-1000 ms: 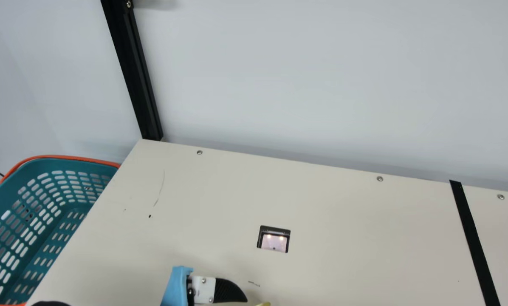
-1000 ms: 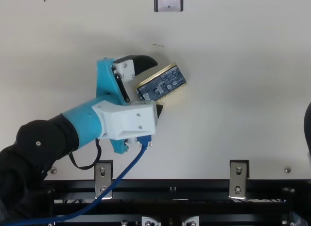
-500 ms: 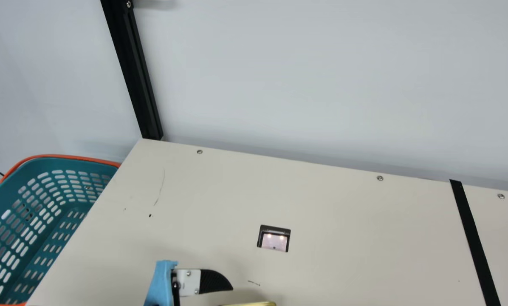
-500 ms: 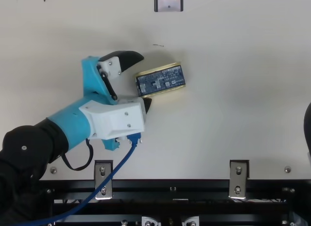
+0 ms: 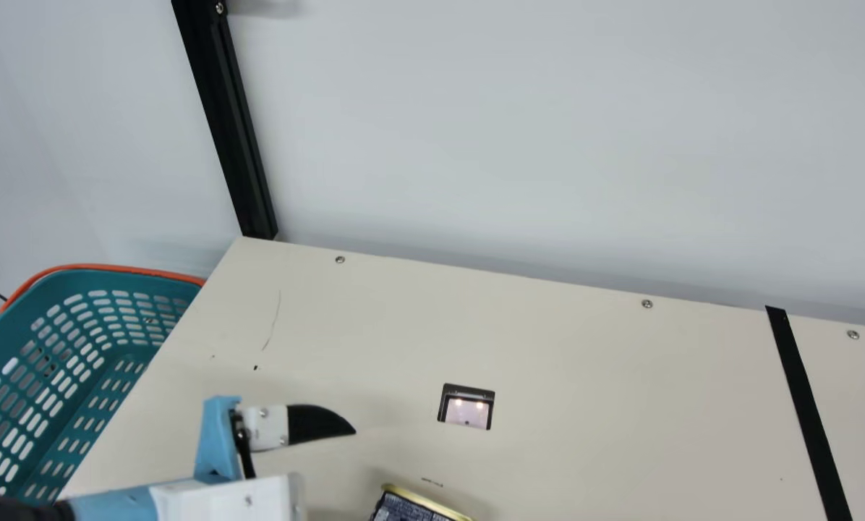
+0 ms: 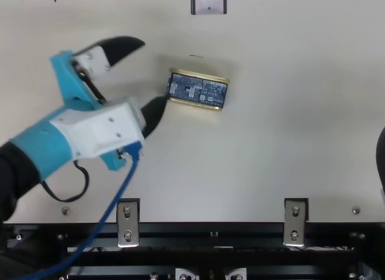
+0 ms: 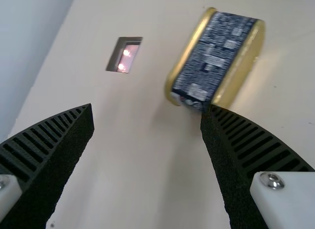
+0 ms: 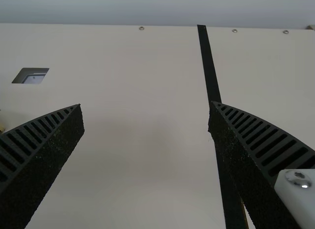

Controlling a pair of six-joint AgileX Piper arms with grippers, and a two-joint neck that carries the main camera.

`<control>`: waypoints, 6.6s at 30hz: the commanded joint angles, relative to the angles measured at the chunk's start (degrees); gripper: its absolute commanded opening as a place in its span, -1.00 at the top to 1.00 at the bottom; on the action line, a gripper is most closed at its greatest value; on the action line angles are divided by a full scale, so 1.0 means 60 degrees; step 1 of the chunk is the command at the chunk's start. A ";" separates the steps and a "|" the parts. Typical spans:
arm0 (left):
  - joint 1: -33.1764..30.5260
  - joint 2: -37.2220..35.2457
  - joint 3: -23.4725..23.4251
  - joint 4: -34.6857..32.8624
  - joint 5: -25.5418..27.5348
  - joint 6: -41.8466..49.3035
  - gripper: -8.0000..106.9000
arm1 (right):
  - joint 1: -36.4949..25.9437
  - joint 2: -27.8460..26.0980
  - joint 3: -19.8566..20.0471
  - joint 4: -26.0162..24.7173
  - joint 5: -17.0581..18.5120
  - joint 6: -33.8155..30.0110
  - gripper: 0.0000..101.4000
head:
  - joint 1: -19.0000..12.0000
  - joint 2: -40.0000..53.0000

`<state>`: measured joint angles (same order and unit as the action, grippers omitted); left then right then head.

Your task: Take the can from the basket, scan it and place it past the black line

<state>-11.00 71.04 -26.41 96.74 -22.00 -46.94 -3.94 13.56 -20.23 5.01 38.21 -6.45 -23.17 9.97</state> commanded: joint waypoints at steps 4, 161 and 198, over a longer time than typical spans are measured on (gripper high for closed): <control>0.1765 -0.0375 -0.0351 0.0202 -0.1307 -0.0736 -0.71 | 0.0000 0.0000 0.0000 0.0000 0.0000 0.0000 -1.00 | -0.0305 -0.0002; 0.6094 -0.2362 0.2886 -0.9042 -0.4620 0.2032 -0.71 | 0.7548 1.4135 -0.7135 0.0064 -0.1273 -0.5528 -1.00 | -0.0305 -0.0002; 0.6094 -0.2362 0.2886 -0.9042 -0.4620 0.2032 -0.71 | 0.7779 1.3354 -0.7035 0.0390 -0.1641 -0.4768 1.00 | -0.0305 -0.0002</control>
<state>25.56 56.87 -9.09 42.49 -49.72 -34.74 42.84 94.20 -62.27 7.99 28.55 -35.40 -22.87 9.97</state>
